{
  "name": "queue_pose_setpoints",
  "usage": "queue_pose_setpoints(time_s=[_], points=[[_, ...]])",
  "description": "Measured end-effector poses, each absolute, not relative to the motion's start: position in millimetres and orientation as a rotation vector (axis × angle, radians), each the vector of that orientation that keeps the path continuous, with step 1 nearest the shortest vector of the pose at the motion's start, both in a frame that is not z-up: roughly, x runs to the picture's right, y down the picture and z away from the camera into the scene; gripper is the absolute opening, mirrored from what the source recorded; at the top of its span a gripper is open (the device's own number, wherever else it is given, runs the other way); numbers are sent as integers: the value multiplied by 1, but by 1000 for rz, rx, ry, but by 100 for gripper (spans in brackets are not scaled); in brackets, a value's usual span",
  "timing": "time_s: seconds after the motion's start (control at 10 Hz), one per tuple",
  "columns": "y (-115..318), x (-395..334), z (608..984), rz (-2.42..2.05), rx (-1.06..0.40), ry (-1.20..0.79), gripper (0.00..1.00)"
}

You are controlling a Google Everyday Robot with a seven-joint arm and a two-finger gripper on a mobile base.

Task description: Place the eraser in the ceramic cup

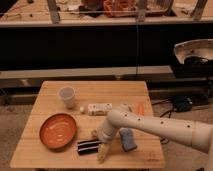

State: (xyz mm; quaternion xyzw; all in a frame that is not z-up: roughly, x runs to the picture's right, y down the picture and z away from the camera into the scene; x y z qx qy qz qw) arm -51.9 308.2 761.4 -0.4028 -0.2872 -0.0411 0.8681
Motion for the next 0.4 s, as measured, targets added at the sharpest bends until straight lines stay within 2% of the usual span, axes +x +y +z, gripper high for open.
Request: queue_pose_setpoints(time_s=[0.4], points=[[309,-51,760,-82,-843,-602,80]])
